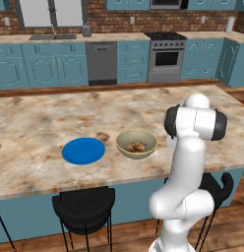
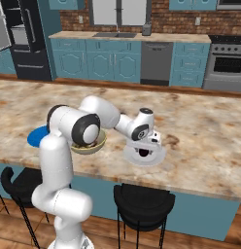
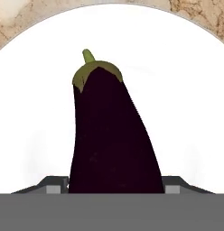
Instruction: Pick the chicken drumstick and eggplant from their plates and place them in the bowl. Then put the bowl in the fridge.
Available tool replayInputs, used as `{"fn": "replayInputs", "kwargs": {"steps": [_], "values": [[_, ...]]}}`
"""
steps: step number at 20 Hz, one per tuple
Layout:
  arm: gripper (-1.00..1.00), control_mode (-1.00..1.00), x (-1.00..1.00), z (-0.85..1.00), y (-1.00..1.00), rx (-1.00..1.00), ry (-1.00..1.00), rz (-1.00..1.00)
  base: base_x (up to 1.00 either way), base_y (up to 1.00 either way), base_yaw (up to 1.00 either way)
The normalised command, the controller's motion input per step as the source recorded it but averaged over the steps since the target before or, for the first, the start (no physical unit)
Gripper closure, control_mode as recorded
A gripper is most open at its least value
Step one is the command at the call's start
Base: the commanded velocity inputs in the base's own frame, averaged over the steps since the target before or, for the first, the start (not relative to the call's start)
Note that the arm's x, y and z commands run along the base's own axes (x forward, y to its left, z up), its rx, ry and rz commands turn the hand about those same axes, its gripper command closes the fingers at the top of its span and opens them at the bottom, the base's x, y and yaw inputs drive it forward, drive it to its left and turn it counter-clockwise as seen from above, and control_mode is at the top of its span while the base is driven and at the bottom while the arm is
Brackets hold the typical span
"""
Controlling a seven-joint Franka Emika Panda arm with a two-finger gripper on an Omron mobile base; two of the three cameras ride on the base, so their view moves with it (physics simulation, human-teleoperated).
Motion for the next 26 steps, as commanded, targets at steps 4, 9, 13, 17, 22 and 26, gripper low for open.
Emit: {"fn": "replayInputs", "kwargs": {"steps": [4,9,13,17,22,26], "values": [[1.00,-1.00,-0.05,0.46,0.22,0.03,0.00,0.14,0.00,0.00,0.00],[1.00,-1.00,-0.12,0.58,0.56,0.00,0.00,0.27,0.00,0.00,0.00],[1.00,-1.00,-0.17,0.40,0.69,0.00,0.02,0.32,0.00,0.00,0.00],[1.00,-1.00,-0.15,0.31,0.78,0.00,0.00,0.27,0.00,0.00,0.00],[1.00,-1.00,-0.12,0.14,0.81,0.00,0.00,0.19,0.00,0.00,0.00],[1.00,-1.00,-0.02,0.09,0.79,0.00,0.00,0.11,0.00,0.00,0.00]]}}
